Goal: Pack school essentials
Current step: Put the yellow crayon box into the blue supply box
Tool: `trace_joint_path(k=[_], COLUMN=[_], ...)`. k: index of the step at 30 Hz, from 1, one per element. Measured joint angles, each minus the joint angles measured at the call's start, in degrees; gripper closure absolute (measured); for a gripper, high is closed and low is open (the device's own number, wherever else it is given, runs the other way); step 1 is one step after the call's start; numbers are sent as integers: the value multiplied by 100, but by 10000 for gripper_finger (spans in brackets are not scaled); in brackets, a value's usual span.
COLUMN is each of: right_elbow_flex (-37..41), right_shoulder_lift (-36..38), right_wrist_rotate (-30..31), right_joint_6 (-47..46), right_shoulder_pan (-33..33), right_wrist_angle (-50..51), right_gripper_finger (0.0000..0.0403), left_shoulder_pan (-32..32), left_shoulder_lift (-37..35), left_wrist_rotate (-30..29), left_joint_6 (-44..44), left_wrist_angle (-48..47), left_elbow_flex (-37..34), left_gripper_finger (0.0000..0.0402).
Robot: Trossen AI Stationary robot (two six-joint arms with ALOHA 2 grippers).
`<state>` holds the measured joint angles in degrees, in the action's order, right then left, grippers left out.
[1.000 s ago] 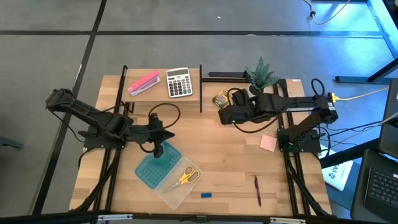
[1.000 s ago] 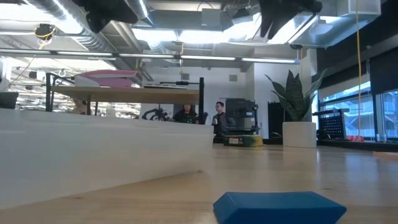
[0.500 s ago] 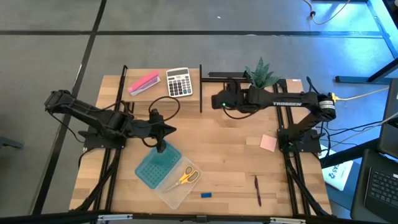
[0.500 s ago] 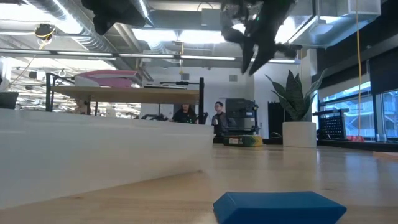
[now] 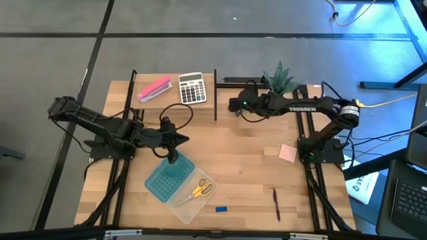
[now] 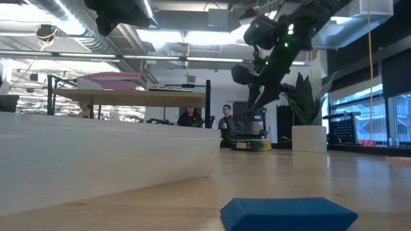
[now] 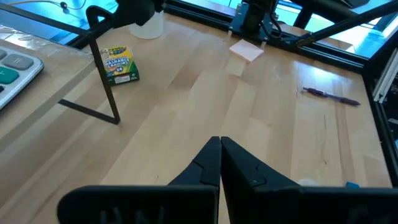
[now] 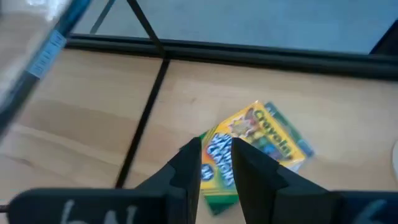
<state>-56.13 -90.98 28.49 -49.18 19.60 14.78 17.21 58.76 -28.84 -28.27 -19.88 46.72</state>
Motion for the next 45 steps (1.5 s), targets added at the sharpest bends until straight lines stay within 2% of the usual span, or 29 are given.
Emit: trace_joint_path(k=[8, 12, 19, 32, 45], right_elbow_flex=[701, 781, 785, 785, 779], right_shoulder_lift=[0, -19, -484, -778, -778], right_wrist_rotate=[-15, -7, -144, -312, -599], right_joint_6=[653, 792, 1198, 1203, 928], right_shoulder_pan=[50, 49, 33, 33, 33], right_wrist_angle=[-1048, -1255, -1549, -1584, -1038], right_gripper_finger=[313, 313, 313, 313, 313], left_shoulder_pan=[0, 0, 0, 0, 0], left_shoulder_lift=[0, 0, 0, 0, 0], left_wrist_rotate=[-39, -39, -39, -37, -36], left_joint_6=[0, 1, 0, 0, 0], left_wrist_angle=[0, 1, 5, 4, 2], left_elbow_flex=[0, 0, 0, 0, 0], left_gripper_finger=[401, 401, 401, 401, 401])
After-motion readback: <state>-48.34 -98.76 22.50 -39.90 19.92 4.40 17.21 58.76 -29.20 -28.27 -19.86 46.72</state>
